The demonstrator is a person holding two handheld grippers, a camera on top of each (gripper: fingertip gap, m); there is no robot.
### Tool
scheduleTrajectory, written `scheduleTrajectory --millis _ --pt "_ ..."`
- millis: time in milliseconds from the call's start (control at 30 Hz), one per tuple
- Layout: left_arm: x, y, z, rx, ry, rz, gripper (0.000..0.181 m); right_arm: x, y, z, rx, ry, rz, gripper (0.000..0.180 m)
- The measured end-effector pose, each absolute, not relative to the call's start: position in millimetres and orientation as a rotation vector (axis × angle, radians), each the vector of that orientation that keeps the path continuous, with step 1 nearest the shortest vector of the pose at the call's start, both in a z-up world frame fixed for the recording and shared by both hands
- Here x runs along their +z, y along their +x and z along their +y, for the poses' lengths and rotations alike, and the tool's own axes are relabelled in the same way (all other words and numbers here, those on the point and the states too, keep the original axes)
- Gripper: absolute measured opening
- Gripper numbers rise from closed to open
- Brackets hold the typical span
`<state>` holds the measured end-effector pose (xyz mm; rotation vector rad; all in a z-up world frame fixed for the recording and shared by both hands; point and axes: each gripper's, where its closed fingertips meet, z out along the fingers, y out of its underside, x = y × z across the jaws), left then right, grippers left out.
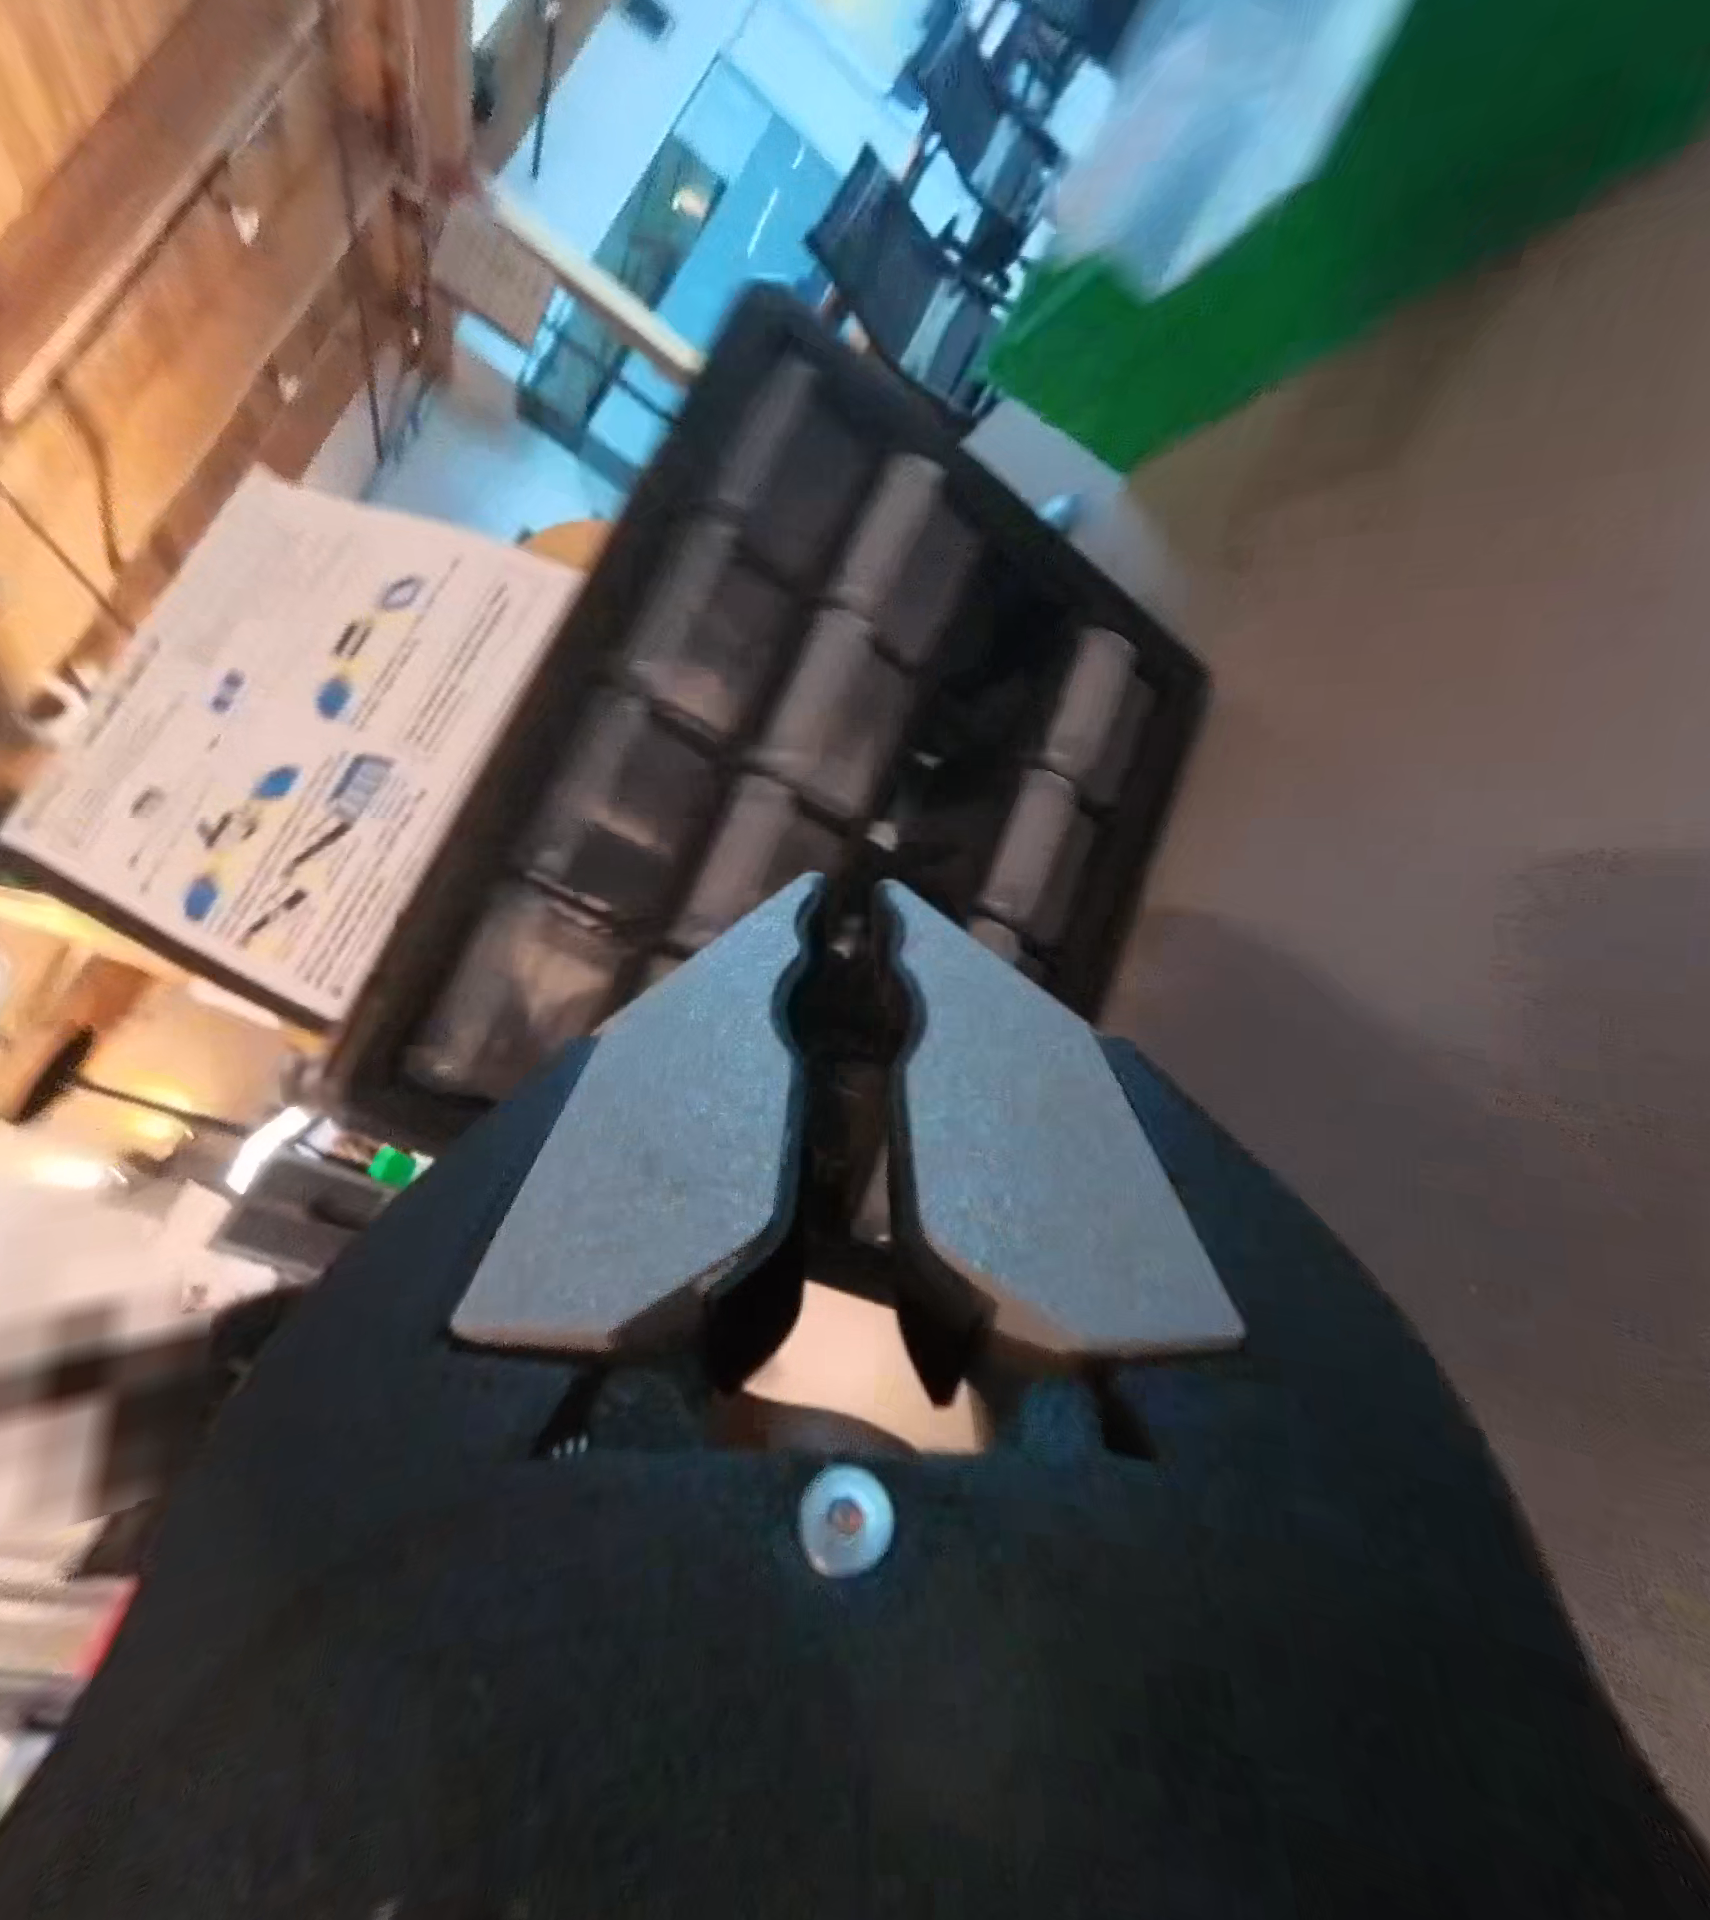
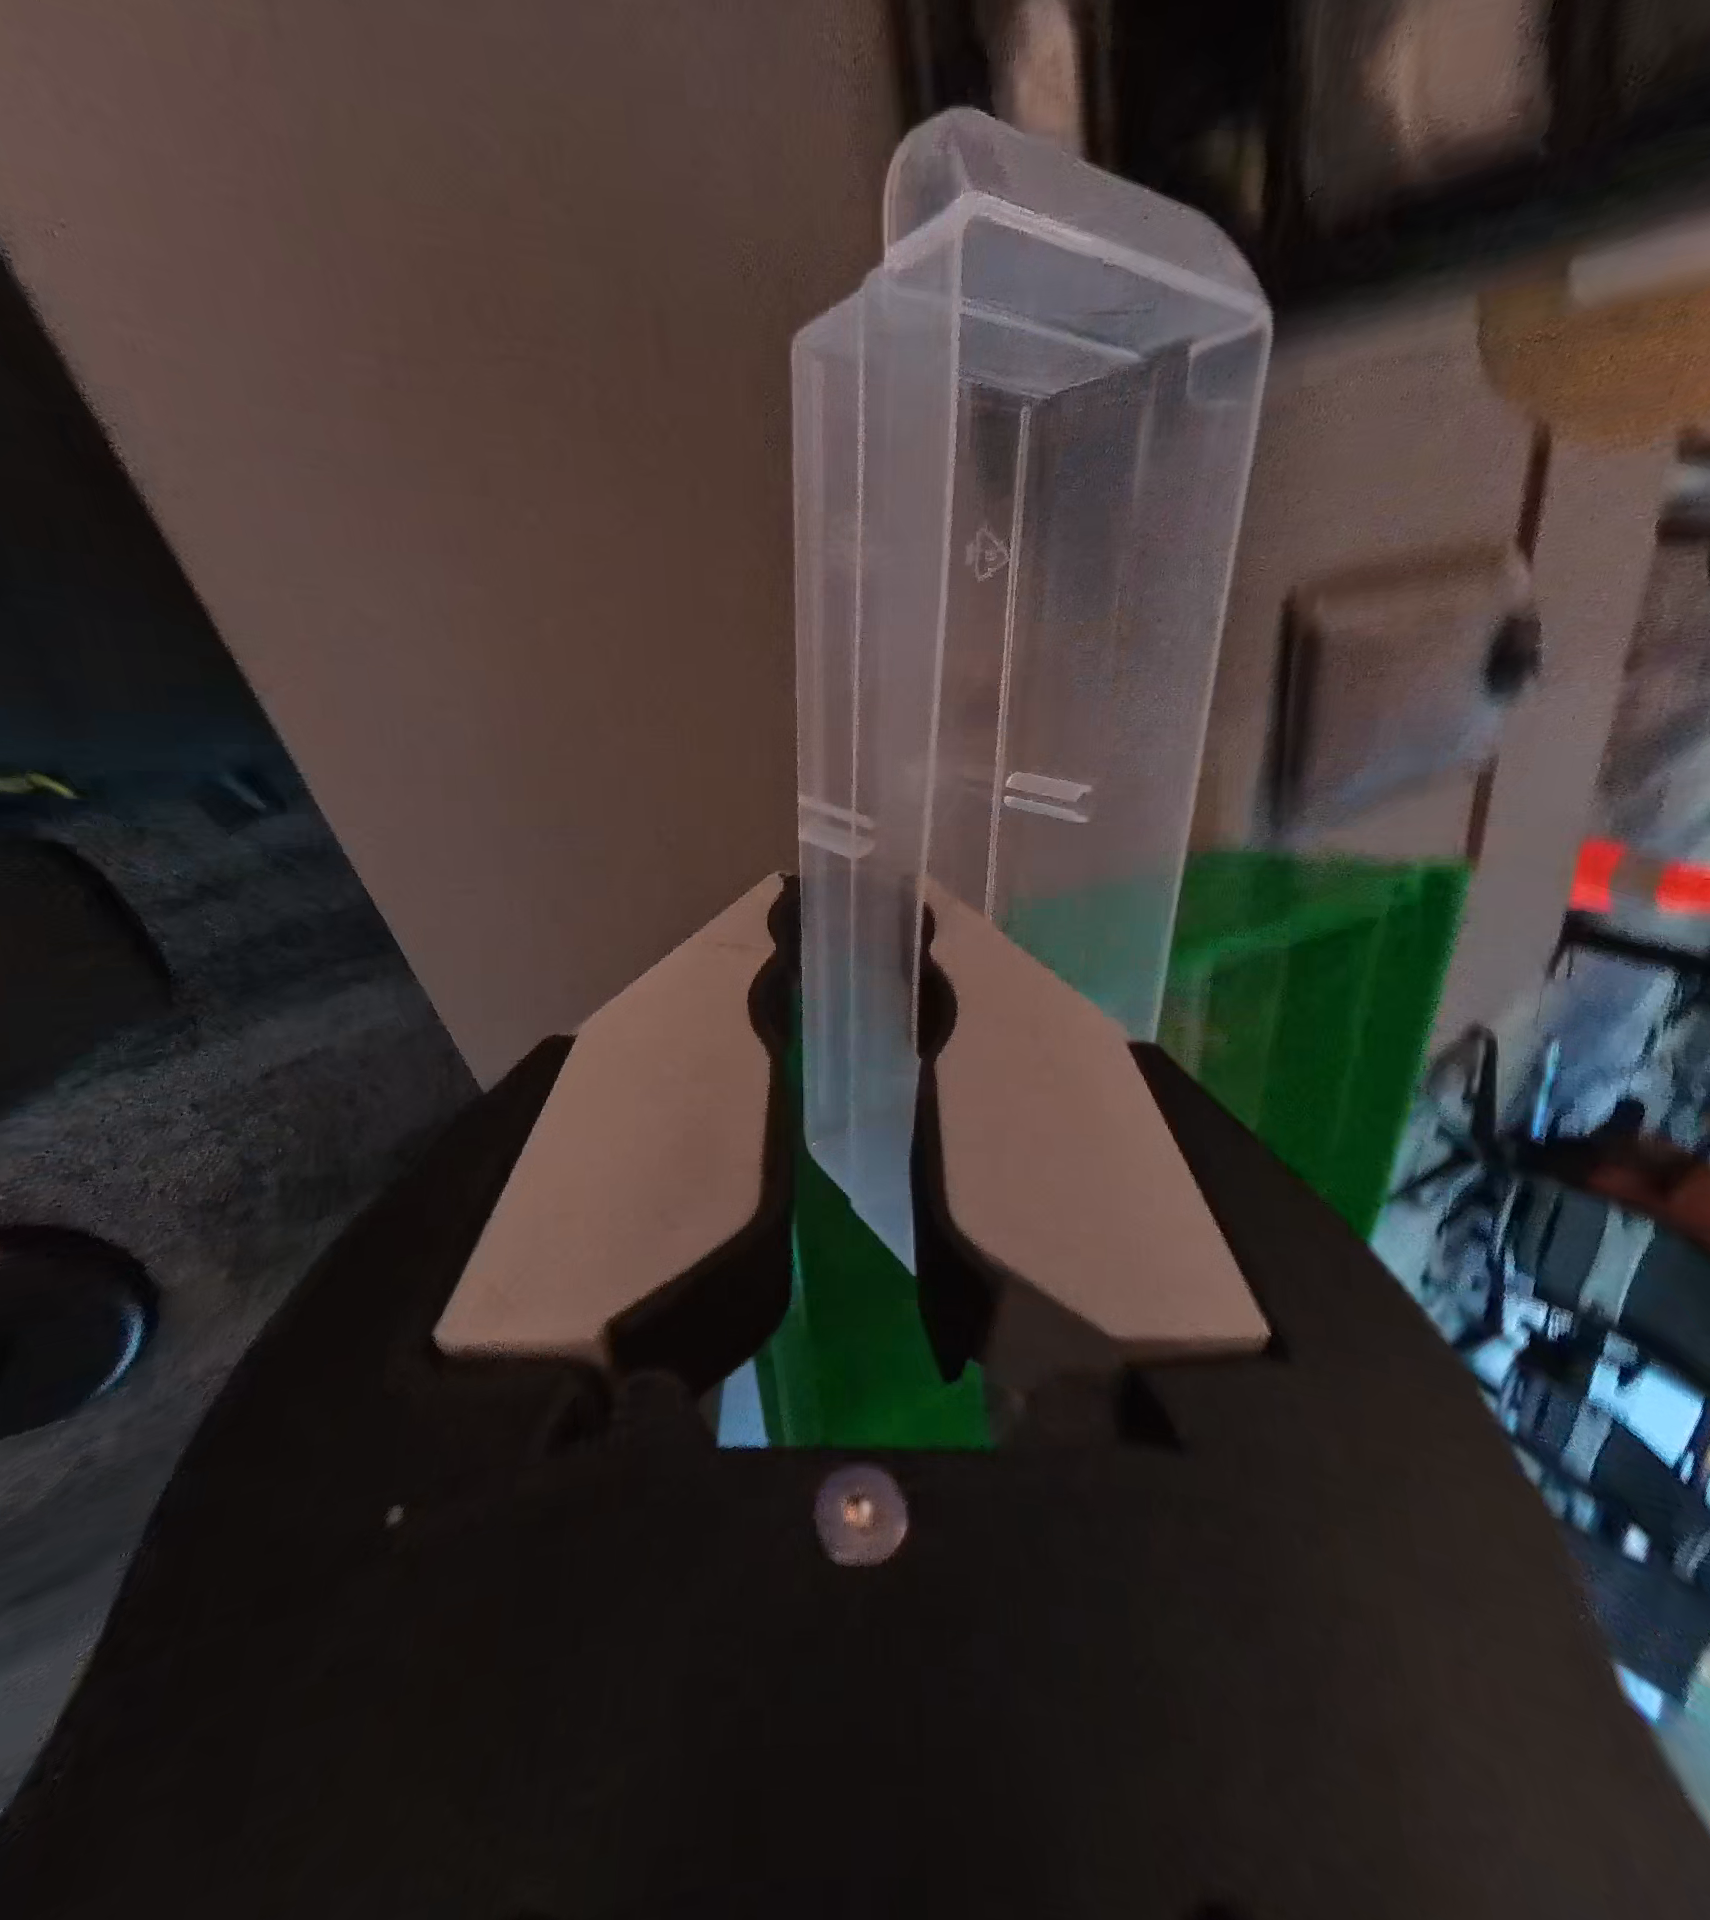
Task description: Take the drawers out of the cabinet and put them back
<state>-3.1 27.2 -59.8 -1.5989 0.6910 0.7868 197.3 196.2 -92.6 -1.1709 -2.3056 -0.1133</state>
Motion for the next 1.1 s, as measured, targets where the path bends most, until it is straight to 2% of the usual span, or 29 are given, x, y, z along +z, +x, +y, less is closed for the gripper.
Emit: scheduleTrajectory --millis 33,233,300,467,500,533,667,800,833,900,1100 --pt "-43.4 -10.8 30.8 0.75 -1.643 0.636 0.009 -90.8 217.0 212.9 -0.135 -1.218 -2.296 0.016" --pt "36.3 -52.6 61.7 0.506 -1.806 0.448 0.044 -110.5 312.5 290.2 -0.317 -1.433 -2.301 0.017" --pt "34.1 -65.6 72.9 0.415 -1.933 0.426 0.059 -125.6 327.9 302.5 -0.368 -1.471 -2.343 0.017" --pt "-3.5 -85.1 83.8 0.25 -2.247 0.442 0.065 -154.6 343.2 328.1 -0.568 -1.44 -2.479 0.016" --pt "-7.1 -92.8 87.5 0.292 -2.261 0.434 0.075 -156.5 341.5 331.9 -0.58 -1.434 -2.498 0.016" --pt "-7.5 -97.7 90.6 0.329 -2.259 0.448 0.072 -158.7 337.6 331.3 -0.544 -1.439 -2.527 0.016" --pt "-8.1 -95.8 95.7 0.295 -2.281 0.449 0.078 -168.5 323.6 330.8 -0.438 -1.554 -2.62 0.017" --pt "-8.8 -95.8 94.6 0.314 -2.285 0.494 0.075 -183.0 315.4 333.3 -0.448 -1.788 -2.612 0.025" --pt "-8.7 -95.1 94.4 0.315 -2.276 0.506 0.074 -184.6 311.3 332.0 -0.407 -1.883 -2.578 0.036" --pt "-8.6 -95.0 94.5 0.311 -2.261 0.506 0.073 -182.6 306.4 324.7 -0.285 -2.011 -2.55 0.036" --pt "-6.9 -95.3 92.3 0.314 -2.159 0.462 0.071 -145.7 291.0 317.3 -0.08 -1.796 -2.364 0.036"
